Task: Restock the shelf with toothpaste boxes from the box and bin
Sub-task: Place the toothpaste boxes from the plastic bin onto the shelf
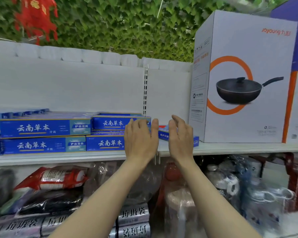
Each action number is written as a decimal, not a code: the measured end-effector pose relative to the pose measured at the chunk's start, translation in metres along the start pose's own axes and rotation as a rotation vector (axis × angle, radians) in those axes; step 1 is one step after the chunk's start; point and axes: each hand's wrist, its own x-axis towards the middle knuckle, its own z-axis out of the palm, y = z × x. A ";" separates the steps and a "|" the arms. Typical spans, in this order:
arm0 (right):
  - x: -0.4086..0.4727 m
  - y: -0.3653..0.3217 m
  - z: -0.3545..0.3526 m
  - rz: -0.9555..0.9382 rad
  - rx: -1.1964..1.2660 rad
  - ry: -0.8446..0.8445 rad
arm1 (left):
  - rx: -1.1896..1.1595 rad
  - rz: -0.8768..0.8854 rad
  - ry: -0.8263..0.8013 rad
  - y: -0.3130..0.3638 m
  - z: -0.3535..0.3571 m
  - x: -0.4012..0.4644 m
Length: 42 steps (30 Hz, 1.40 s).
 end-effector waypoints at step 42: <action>-0.030 -0.011 -0.018 -0.005 0.473 -0.046 | -1.238 -0.672 0.200 0.005 -0.044 -0.008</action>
